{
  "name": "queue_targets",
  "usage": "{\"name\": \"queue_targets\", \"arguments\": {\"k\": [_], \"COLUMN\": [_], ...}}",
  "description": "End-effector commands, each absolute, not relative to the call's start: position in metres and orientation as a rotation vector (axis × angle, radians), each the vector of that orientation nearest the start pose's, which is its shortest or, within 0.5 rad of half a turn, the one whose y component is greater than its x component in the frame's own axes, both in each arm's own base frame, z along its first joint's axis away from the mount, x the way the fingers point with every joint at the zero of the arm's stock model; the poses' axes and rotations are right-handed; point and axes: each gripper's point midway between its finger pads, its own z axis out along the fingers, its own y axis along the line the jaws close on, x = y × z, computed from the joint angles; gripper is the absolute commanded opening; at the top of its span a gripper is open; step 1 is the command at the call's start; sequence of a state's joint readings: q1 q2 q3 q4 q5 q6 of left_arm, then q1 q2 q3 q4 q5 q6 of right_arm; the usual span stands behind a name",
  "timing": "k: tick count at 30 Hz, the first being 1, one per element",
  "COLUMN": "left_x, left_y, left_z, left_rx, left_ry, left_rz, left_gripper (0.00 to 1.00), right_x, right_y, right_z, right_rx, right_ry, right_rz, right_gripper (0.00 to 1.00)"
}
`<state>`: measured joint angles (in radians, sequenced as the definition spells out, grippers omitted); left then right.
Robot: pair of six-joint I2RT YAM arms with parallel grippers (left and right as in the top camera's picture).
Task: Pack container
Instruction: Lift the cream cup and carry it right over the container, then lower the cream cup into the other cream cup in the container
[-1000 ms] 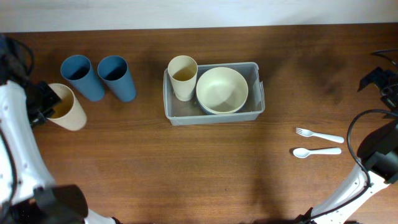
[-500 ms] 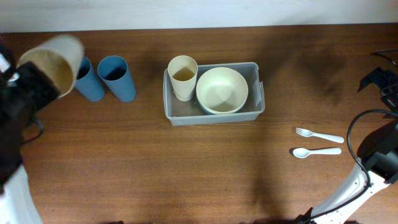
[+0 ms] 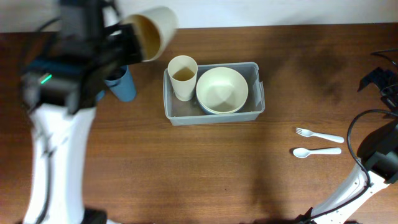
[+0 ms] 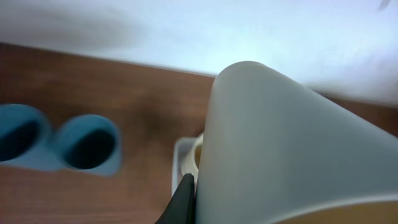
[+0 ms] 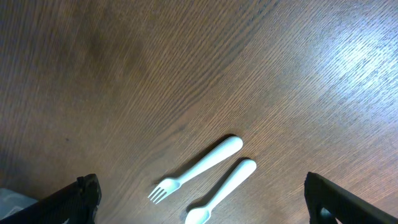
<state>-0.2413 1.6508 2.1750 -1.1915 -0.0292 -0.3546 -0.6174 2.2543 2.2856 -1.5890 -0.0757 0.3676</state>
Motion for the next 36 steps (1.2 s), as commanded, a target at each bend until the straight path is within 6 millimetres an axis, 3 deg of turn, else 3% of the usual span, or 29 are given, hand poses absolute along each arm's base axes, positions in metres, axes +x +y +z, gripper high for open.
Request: {"name": "queue_targets", "arguments": {"k": [1, 4, 9, 15, 23, 36], "left_x": [0.427, 0.438, 0.443, 0.445, 0.429, 0.431], "left_y": [-0.125, -0.135, -0.137, -0.129, -0.124, -0.125], "left_z": [0.360, 0.333, 0.308, 0.304, 0.289, 0.278], "left_rx": [-0.040, -0.024, -0.022, -0.034, -0.032, -0.029], "left_ry": [2.344, 2.411, 2.479, 2.488, 2.577, 2.607], "left_rz": [-0.277, -0.263, -0.239, -0.172, -0.138, -0.128], "left_gripper": [0.01, 0.01, 0.01, 0.02, 0.01, 0.02], "right_x": [0.359, 0.359, 0.359, 0.359, 0.359, 0.359], "right_y": [-0.238, -0.238, -0.238, -0.238, -0.238, -0.238], "right_z": [0.154, 0.154, 0.154, 0.154, 0.154, 0.154], "right_rx": [1.470, 1.470, 1.470, 1.470, 1.470, 1.470], "right_ry": [2.716, 2.715, 2.715, 2.715, 2.715, 2.715], "right_rz": [0.105, 0.105, 0.105, 0.105, 0.105, 0.105], "right_gripper": [0.99, 0.99, 0.99, 0.99, 0.99, 0.99]}}
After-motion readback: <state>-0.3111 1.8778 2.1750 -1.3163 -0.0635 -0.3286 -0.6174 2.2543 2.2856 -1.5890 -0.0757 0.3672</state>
